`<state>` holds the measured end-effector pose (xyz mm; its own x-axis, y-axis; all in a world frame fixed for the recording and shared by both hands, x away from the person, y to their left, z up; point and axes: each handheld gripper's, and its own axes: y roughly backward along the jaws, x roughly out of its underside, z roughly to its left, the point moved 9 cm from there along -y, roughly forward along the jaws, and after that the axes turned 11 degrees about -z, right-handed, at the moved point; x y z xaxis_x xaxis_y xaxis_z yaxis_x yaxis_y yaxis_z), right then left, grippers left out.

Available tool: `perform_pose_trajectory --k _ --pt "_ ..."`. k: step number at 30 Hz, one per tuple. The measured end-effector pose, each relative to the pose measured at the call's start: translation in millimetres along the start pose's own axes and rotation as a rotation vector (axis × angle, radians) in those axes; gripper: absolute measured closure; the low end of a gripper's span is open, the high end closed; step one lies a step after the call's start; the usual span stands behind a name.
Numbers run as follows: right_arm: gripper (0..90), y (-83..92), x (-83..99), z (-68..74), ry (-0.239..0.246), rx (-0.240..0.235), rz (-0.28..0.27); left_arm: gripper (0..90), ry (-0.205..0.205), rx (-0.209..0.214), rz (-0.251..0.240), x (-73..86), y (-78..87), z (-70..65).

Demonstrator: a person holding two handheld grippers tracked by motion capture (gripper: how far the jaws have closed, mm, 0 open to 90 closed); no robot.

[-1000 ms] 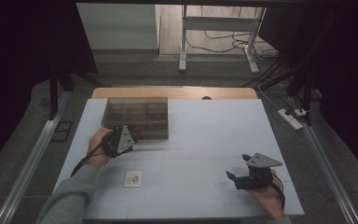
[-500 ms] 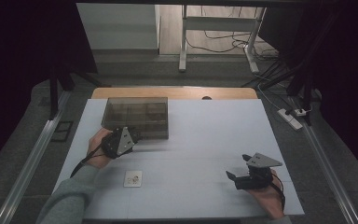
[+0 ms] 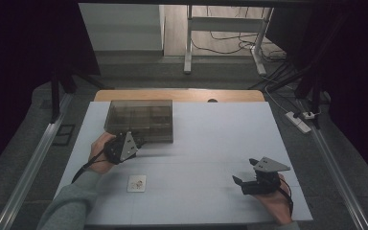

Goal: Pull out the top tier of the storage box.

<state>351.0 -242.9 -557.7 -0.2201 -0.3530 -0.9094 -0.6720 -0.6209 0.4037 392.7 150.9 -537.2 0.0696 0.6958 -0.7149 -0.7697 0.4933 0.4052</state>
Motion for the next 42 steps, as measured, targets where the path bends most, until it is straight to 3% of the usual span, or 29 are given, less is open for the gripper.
perform_pose_trajectory --k 42 --pt "8.1 1.1 -0.4 -0.3 -0.007 -0.002 -0.008 60.7 -0.009 0.018 -0.008 -1.6 8.1 -5.6"
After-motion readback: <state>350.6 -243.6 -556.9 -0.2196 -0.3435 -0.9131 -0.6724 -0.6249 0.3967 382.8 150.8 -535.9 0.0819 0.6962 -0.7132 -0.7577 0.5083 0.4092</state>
